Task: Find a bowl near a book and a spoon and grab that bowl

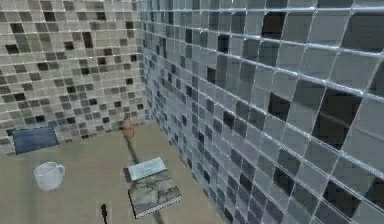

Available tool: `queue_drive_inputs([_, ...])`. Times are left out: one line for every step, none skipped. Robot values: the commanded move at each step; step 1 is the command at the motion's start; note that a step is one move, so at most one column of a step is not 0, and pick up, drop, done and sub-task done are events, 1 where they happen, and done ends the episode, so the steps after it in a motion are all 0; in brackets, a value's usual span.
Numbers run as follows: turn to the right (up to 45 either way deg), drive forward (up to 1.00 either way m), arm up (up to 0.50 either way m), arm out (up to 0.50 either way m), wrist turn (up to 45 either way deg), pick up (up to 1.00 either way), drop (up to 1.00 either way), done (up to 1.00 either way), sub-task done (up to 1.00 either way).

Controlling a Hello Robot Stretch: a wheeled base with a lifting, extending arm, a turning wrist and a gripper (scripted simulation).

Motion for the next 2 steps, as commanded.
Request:
queue_drive_inputs([-45.0,0.0,0.0,0.0,0.0,0.0,0.0,0.0,0.0])
queue_drive_inputs([-45.0,0.0,0.0,0.0,0.0,0.0,0.0,0.0,0.0])
